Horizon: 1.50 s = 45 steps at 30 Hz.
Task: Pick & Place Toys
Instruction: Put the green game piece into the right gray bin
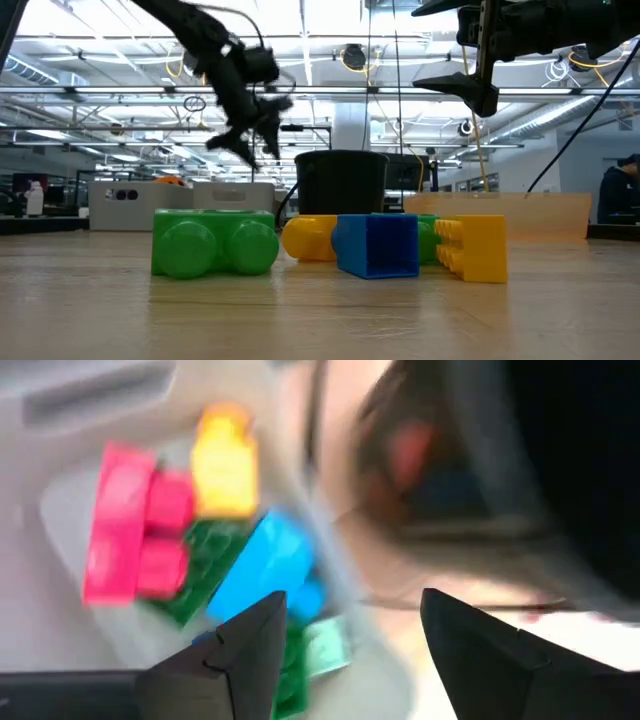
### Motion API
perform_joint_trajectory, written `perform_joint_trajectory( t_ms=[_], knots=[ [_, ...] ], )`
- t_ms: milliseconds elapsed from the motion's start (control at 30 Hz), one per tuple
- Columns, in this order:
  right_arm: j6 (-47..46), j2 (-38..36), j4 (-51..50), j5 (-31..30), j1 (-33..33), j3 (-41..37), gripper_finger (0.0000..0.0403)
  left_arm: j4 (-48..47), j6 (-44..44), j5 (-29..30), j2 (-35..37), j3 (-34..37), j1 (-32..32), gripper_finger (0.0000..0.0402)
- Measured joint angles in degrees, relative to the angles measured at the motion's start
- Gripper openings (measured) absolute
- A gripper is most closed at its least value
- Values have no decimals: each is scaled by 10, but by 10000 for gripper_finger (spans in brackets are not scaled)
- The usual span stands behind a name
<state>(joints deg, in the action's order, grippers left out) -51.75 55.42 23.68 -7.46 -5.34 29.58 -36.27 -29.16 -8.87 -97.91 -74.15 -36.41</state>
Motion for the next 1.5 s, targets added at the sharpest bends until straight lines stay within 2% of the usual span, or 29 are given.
perform_joint_trajectory(
  t_ms=[233,433,667,800,1000,1167,1500],
  knots=[
    [4,0,0,0,0,0,375,1,57,-22,32,-91,19,239],
    [4,0,4,0,0,0,375,71,89,-80,47,-107,57,239],
    [-10,0,5,0,0,0,375,213,24,-89,43,-107,133,239],
    [-5,0,5,0,0,0,375,230,-19,-92,43,-107,184,239],
    [16,0,0,2,0,0,375,171,1,-84,43,-107,291,239],
    [23,0,-6,2,0,0,375,78,-22,-3,43,-107,390,239],
    [61,0,-66,0,0,0,375,-64,-144,97,33,-107,551,239]
  ],
)
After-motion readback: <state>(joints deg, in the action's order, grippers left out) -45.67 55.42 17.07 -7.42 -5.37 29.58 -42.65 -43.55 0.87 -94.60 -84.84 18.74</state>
